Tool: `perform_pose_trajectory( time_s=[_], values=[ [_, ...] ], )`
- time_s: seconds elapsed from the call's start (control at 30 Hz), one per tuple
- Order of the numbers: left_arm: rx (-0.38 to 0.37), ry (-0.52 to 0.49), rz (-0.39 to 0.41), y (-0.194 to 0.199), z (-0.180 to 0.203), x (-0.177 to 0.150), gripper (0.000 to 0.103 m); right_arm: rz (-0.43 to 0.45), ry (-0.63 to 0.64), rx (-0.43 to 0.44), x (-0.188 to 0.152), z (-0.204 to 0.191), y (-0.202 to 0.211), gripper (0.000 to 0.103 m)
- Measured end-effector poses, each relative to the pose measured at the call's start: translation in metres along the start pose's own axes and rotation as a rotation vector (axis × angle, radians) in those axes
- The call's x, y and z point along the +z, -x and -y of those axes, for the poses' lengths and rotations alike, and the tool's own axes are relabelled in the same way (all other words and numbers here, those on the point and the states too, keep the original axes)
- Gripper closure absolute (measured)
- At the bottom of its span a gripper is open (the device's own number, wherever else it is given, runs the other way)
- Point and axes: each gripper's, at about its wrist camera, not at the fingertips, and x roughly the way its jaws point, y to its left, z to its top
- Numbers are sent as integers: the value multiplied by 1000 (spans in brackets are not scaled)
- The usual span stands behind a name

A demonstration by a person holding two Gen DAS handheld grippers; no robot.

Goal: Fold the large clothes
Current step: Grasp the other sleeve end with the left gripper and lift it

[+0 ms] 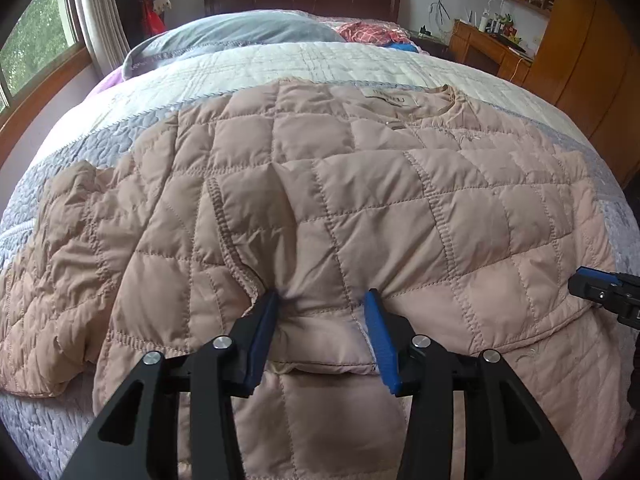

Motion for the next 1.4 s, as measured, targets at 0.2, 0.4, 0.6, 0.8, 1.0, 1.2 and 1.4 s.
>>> perform_pose_trajectory(
  time_s=[0.2, 0.4, 0.6, 0.8, 1.0, 1.2, 1.4],
  values=[
    [-17, 94, 94, 66, -60, -18, 40, 98, 18, 78, -25, -1, 60, 49],
    [132, 322, 89, 104, -189, -74, 31, 79, 47, 7, -55, 7, 74, 42],
    [261, 658, 52, 114, -324, -146, 31, 47, 39, -10, -63, 12, 57, 42],
    [156, 883, 108, 107, -393, -174, 32, 31, 42, -22, -61, 9, 45, 42],
    [151, 938, 185, 101, -420, -159, 38, 25, 41, -44, -59, 10, 40, 42],
    [135, 1033, 232, 102, -439, -167, 94, 14, 42, -66, -60, 11, 33, 42],
    [156, 1028, 239, 105, -428, -182, 96, 0, 30, -62, -59, 14, 25, 42]
  ],
)
